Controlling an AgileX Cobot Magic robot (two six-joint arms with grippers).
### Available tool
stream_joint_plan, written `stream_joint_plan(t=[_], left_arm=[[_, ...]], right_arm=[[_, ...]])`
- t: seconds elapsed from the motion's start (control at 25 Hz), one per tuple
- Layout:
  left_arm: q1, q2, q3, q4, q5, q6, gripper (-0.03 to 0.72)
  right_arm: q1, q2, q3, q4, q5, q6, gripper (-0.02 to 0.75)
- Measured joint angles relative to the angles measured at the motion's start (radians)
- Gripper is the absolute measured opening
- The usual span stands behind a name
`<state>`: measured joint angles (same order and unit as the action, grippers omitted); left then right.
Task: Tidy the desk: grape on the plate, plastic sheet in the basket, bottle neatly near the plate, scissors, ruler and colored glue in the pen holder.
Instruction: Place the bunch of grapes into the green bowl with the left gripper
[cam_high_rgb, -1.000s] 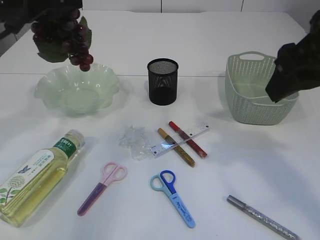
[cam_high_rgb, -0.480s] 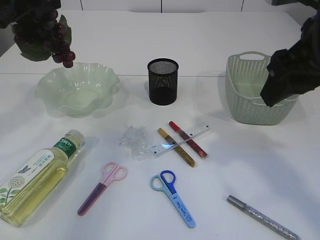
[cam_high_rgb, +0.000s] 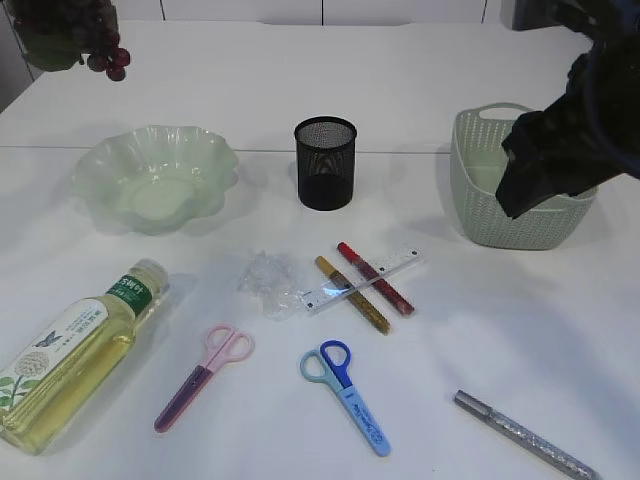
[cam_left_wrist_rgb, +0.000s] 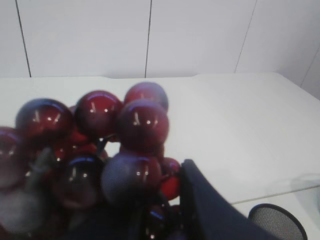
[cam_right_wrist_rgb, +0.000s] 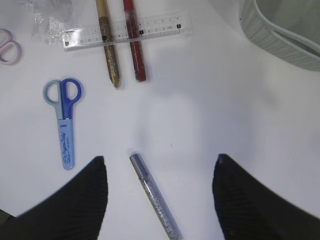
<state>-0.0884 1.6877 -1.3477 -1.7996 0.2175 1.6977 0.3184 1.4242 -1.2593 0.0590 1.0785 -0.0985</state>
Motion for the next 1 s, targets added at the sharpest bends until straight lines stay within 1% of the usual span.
stream_joint_plan(t=[0.16,0.28,0.6,0.68,0.72,0.76,0.96,1.0], left_arm=[[0.0,0.117,-0.113,0.0,0.002,0.0,0.132],[0.0,0.21,-0.168,-0.002,0.006,0.0,0.132],[0.004,0.449,-0.181,-0.004,0.006,-0.002,0.133],[0.004,0.477,-0.181,-0.004,0.006,-0.008,0.153],[0.004,0.481,-0.181,-0.004,0.006,-0.011,0.174],[0.004,0.481,-0.181,-0.004,0.006,-0.011,0.212],[0.004,0.481,-0.183,-0.004,0.011,-0.012,0.468],[0.004,0.477,-0.183,-0.004,0.013,-0.012,0.501]], right_arm=[[0.0,0.002,0.0,0.001,-0.001,0.001,0.512],[0.0,0.002,0.0,0.001,-0.001,0.001,0.512],[0.0,0.002,0.0,0.002,-0.003,0.001,0.512],[0.0,0.002,0.0,0.002,-0.003,0.001,0.512],[0.0,0.002,0.0,0.003,-0.003,0.001,0.512],[0.0,0.002,0.0,0.003,-0.003,0.001,0.512],[0.0,0.012,0.0,0.004,-0.003,0.002,0.512],[0.0,0.013,0.002,0.004,-0.003,0.002,0.512]])
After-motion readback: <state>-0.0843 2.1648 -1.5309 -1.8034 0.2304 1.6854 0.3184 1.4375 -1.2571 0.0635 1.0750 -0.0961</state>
